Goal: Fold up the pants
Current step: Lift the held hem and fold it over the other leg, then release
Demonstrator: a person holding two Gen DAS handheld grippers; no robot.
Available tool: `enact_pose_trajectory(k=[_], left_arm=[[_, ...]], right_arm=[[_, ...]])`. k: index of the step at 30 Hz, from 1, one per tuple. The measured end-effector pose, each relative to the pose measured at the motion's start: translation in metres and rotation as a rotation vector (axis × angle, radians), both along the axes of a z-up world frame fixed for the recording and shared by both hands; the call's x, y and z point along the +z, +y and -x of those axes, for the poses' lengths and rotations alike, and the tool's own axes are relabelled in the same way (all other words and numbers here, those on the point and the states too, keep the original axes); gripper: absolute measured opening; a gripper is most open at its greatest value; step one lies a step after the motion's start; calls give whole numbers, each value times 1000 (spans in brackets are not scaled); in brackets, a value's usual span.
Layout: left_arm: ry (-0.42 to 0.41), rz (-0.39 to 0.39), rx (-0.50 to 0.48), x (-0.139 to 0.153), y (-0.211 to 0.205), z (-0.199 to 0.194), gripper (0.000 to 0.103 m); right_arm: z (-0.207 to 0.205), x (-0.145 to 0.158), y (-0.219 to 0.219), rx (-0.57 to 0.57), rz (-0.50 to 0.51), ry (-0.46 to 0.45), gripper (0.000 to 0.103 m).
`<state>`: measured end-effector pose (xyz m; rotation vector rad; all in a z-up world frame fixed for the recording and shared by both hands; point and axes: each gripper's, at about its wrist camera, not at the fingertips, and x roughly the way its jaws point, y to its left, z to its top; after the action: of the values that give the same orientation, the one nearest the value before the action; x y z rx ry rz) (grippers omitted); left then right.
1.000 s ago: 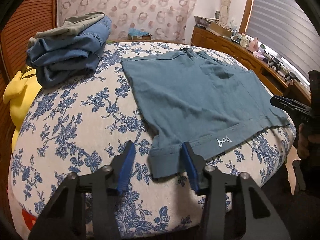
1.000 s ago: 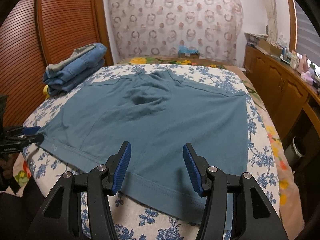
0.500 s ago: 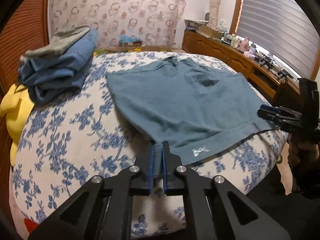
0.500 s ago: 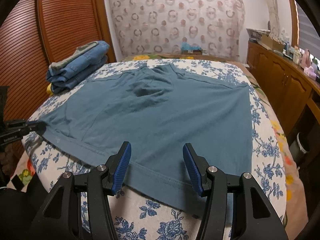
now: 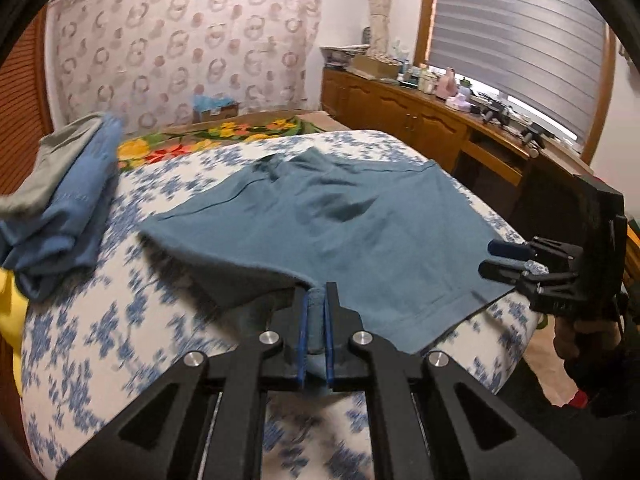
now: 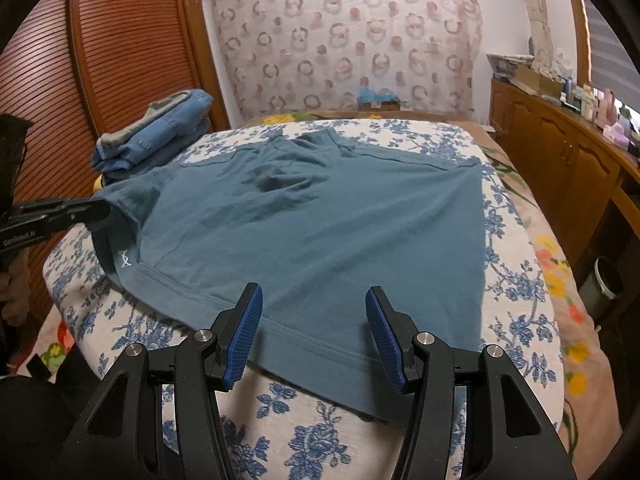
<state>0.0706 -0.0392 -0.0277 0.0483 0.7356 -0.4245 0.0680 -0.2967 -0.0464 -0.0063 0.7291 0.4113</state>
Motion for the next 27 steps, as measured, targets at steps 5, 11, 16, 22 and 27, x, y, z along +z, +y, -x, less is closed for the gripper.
enact_pose_trajectory(k=[5, 11, 16, 22, 27], left_arm=[[-9, -8, -49, 7, -25, -8, 3], [-18, -14, -102, 13, -52, -17, 3], [-26, -15, -147, 20, -76, -19, 3], [-32, -2, -197, 31, -103, -21, 3], [-24, -15, -181, 31, -110, -24, 6]], right_arm=[[1, 0, -9, -14, -2, -2, 55], [3, -2, -19, -28, -4, -1, 55], [5, -1, -27, -42, -7, -3, 55], [6, 1, -33, -54, -7, -8, 55], [9, 2, -38, -61, -9, -11, 55]])
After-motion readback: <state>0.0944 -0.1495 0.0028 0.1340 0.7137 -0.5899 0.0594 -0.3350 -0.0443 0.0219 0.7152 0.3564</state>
